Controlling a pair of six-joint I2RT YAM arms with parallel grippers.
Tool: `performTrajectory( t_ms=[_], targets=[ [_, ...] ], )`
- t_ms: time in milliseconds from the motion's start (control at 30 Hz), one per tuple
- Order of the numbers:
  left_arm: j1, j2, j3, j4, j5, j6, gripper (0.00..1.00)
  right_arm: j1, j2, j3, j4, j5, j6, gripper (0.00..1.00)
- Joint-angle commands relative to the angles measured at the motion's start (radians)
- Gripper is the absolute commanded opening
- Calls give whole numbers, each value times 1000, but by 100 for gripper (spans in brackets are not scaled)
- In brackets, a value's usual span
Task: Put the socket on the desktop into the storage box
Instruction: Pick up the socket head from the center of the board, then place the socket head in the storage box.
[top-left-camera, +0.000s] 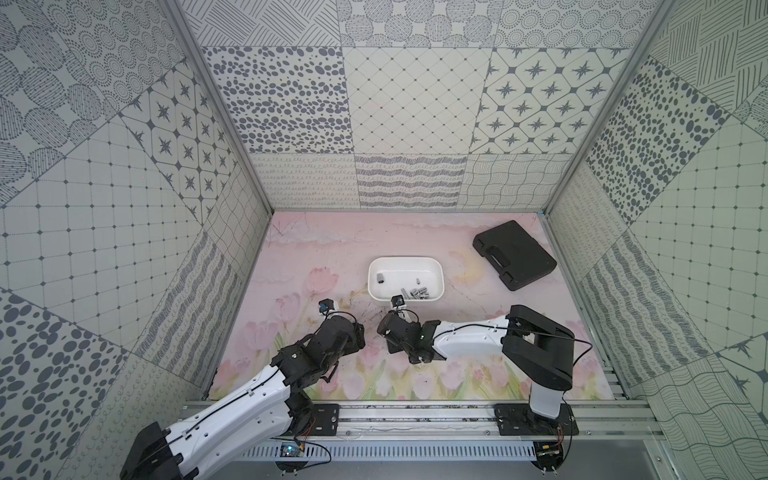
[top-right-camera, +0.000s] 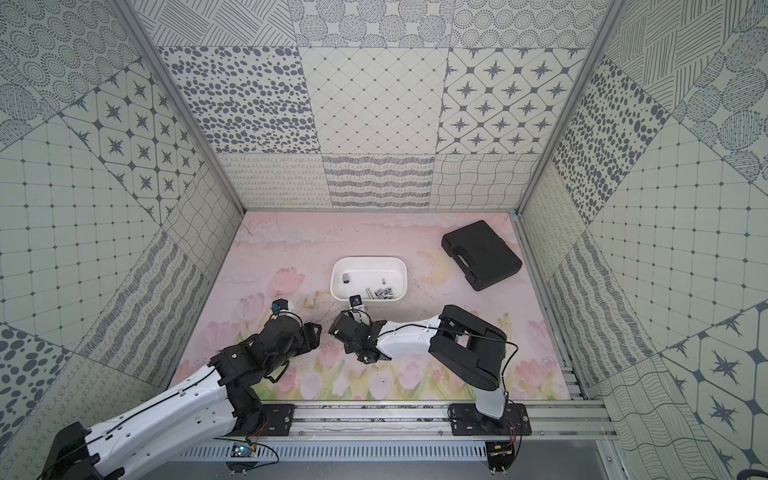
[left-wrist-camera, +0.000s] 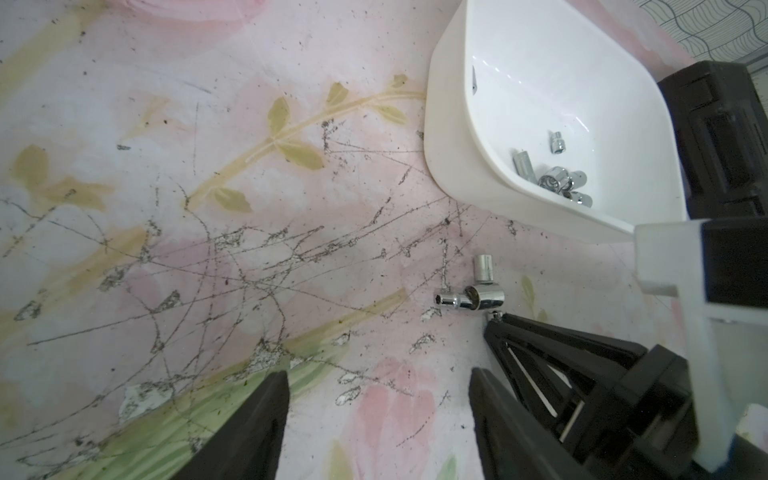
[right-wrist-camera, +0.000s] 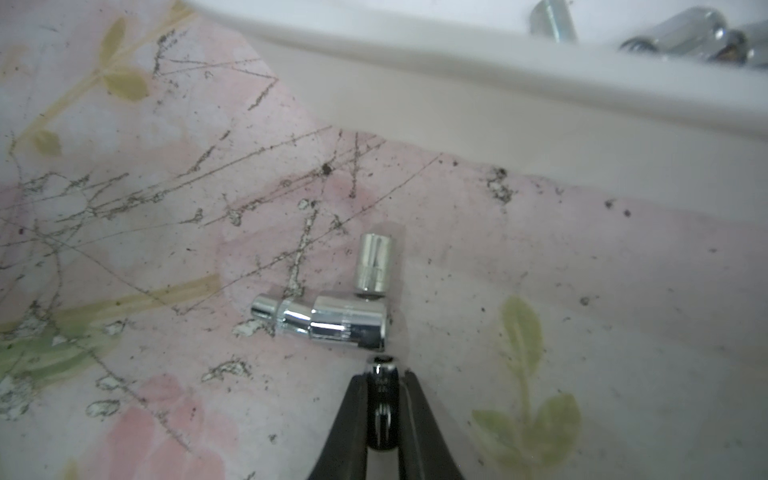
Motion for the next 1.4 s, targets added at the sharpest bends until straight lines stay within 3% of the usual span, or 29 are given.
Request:
performTrajectory(
  t_ms=[0, 300, 500, 633, 800, 1033, 1100, 1267, 1367],
  targets=[
    [0, 0, 0, -7, -32, -2, 73, -6, -41, -44, -55, -8, 12, 12],
    [1, 2, -3, 2, -26, -1, 73, -6, -233, -99, -81, 24, -26, 12],
    [0, 3, -2, 5, -20, 1, 73, -23, -344, -55, -104, 82, -122, 13],
    [1, 4, -4, 10, -12, 5, 73, -101, -341, 3, -96, 50, -187, 13],
    [1, 27, -13, 44, 18, 6, 74, -216, -226, 104, -65, -45, -245, 13],
    [1, 120, 20, 107, 175, 98, 74, -337, -27, 237, -65, -151, -243, 18],
    [1, 149, 32, 132, 252, 146, 74, -355, -2, 251, -63, -167, -240, 27],
    [-3, 261, 66, 181, 430, 218, 72, -376, -32, 232, -53, -179, -249, 45],
    [-42, 335, 85, 184, 485, 236, 70, -378, -100, 188, -52, -159, -259, 47]
  ],
)
